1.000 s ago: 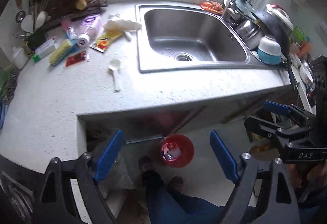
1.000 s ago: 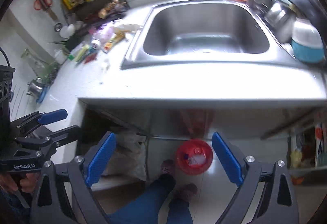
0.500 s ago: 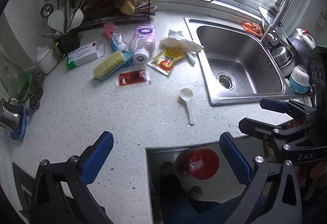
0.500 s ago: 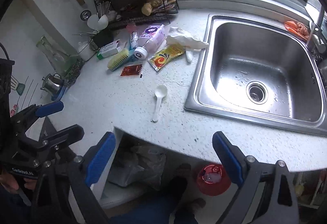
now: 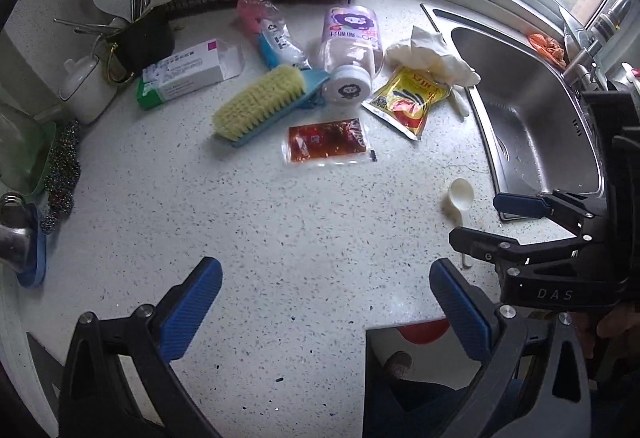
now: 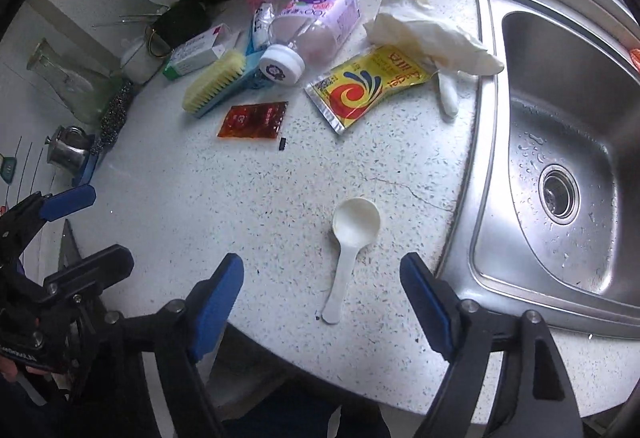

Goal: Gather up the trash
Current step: 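Grasp the white plastic spoon with the right tool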

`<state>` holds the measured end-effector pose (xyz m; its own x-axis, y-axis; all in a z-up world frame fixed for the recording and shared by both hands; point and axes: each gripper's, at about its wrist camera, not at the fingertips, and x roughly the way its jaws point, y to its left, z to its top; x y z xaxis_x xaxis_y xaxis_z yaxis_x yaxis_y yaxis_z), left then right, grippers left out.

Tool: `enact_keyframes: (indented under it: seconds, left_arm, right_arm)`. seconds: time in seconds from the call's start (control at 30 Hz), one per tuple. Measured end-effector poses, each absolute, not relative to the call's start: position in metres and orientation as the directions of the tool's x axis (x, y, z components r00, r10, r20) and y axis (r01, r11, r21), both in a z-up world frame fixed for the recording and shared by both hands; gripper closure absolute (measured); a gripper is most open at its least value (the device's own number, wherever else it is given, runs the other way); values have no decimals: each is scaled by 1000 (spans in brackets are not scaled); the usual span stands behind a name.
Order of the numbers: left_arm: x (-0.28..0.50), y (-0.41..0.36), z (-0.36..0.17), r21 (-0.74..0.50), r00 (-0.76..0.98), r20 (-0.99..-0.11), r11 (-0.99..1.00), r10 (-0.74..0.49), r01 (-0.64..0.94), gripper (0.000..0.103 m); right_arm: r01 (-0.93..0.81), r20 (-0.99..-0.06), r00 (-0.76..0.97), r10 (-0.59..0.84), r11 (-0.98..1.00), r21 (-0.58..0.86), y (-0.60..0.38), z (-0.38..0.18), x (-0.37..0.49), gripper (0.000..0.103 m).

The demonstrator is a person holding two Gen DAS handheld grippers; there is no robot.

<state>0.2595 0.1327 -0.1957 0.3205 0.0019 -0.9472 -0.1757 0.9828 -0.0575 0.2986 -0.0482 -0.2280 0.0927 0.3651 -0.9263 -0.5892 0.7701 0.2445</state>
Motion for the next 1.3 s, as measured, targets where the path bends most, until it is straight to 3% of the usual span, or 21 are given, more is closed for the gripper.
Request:
enact_keyframes:
  seconds: [0.33,0.4,0.5,0.67,0.9,1.17,1.3]
  left_arm:
    - [266,139,-206,-110,303,-952,979,-54,-174,0]
    - [266,141,-205,-120,305,-950,977,-62,-174,0]
    - [269,146,-202,-121,312,-948,977,-61,-178,0]
    - [281,161,-191,-112,337,-940,979,-49,-168,0]
    - [315,193,-187,-72,344,-938,991,-29,-112,0]
    - [367,212,-209,-19,321,-947,1000,-19,3,0]
    - [384,218,-225,-30,301,-953,999,-41,41,6]
  right_arm:
    - [-624,-952,90,291,762,174,-31,-245,306,56]
    - [-641,-954,92,284,750,162,-30,-245,304,77]
    - [-654,-955,92,282,741,156,-27,-247,301,93]
    - [-643,-949,83,305,743,183,-23,-241,305,99]
    - [-647,-926,121,357,736,200,-2,-214,329,99]
    - [-629,-919,105,379,741,234,17,-210,354,99]
    - [-598,-913,89,399,754,271,24,-213,365,99]
